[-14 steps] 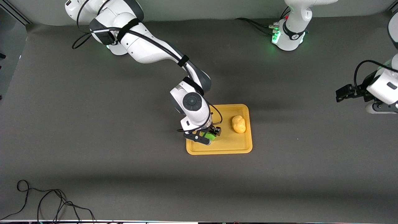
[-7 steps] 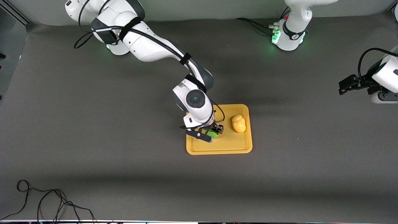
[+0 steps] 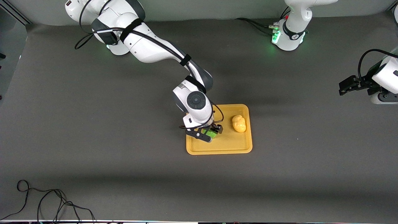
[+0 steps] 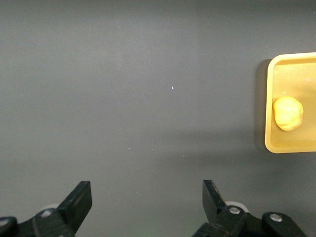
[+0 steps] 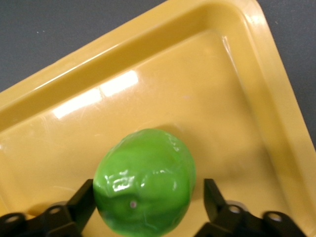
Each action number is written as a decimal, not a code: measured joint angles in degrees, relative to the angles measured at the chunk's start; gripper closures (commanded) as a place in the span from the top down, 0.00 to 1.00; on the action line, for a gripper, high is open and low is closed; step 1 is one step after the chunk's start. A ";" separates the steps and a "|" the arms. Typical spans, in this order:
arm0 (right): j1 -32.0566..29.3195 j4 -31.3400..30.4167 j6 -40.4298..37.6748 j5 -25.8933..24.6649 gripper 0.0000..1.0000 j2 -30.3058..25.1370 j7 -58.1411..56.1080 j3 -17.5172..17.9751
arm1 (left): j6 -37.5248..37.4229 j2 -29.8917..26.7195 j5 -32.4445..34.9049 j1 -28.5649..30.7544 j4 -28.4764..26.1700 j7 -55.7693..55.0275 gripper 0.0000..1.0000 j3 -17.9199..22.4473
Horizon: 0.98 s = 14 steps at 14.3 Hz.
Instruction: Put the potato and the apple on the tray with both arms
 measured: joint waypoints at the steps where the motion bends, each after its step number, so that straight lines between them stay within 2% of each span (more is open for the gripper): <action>1: -0.07 0.13 -0.13 0.00 1.00 -0.27 0.00 -0.15 | 0.21 0.01 0.00 0.00 -0.33 0.02 1.00 0.00; 5: -2.25 0.82 -4.89 -0.38 1.00 -4.78 -1.62 -1.33 | 1.08 0.03 0.00 0.00 -1.47 0.09 1.00 0.00; 9: -9.68 -0.32 -12.54 -0.43 1.00 -15.46 -10.69 -1.63 | 1.54 0.04 0.00 0.00 -1.92 0.17 1.00 -0.02; 14: -20.03 -11.79 -15.97 -0.20 1.00 -29.30 -25.09 -1.66 | 2.25 0.04 0.00 0.01 -2.63 0.19 1.00 0.02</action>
